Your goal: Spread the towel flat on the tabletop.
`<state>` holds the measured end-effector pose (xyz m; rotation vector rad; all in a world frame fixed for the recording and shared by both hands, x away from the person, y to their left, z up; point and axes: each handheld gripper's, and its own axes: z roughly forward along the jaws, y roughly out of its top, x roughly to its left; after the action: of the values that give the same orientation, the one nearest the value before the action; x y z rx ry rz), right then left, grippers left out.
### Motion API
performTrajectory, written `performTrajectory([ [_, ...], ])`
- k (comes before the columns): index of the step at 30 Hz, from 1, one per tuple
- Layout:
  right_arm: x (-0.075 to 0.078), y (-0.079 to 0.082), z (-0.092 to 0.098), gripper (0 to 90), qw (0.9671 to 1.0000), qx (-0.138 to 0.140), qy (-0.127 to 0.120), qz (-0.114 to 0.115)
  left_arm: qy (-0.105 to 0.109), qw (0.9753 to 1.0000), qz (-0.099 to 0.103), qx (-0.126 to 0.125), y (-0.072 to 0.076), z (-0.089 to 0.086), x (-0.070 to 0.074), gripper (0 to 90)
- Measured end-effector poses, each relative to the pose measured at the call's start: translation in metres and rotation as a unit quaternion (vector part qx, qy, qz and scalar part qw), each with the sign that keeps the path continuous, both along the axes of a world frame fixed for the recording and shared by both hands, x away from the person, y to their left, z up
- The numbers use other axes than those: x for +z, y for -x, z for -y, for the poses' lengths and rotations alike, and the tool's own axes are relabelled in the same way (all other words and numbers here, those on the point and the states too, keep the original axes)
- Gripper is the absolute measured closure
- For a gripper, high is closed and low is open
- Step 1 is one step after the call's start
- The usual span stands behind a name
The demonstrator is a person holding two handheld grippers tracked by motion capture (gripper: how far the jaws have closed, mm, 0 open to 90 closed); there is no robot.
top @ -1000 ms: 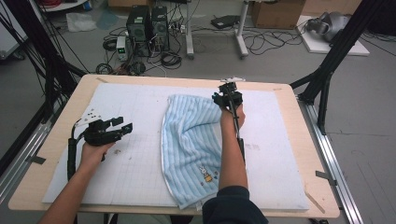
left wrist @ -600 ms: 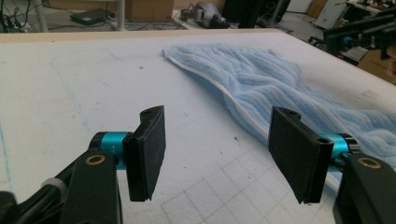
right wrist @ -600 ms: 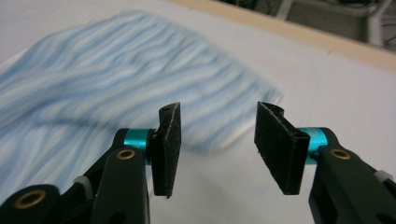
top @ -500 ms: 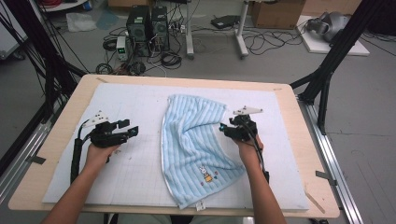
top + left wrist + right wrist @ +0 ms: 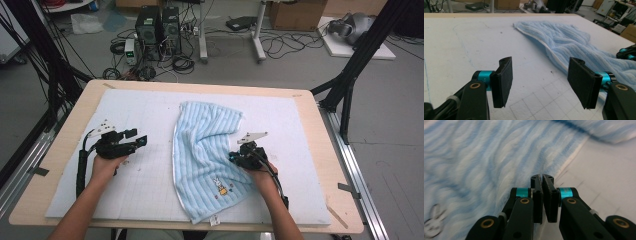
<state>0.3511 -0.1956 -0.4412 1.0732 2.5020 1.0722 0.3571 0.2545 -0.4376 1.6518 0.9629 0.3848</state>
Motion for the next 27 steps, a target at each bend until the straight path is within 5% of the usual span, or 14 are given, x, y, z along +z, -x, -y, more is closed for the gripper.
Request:
performTrajectory([
  [2, 0.002, 0.006, 0.002, 86.9, 0.9995, 0.011, -0.009, -0.027, -0.001, 1.0000, 0.000, 0.000, 0.001, 0.000, 0.000, 37.5],
  [12, 0.001, 0.050, 0.017, 86.3, 0.9969, 0.066, -0.017, -0.038, 0.001, 1.0000, 0.002, 0.001, 0.000, 0.001, 0.000, 37.5],
  [14, 0.003, 0.053, 0.019, 79.6, 0.9967, 0.068, -0.022, -0.039, 0.002, 1.0000, 0.001, 0.000, 0.000, 0.001, -0.001, 37.5],
  [20, 0.013, 0.042, 0.033, 55.6, 0.9969, 0.003, -0.079, -0.001, 0.006, 1.0000, 0.002, -0.007, 0.000, 0.005, 0.000, 37.6],
  [27, 0.015, 0.034, 0.044, 40.8, 0.9934, -0.063, -0.090, 0.034, -0.001, 0.9997, -0.009, -0.021, -0.001, 0.017, -0.004, 34.9],
])
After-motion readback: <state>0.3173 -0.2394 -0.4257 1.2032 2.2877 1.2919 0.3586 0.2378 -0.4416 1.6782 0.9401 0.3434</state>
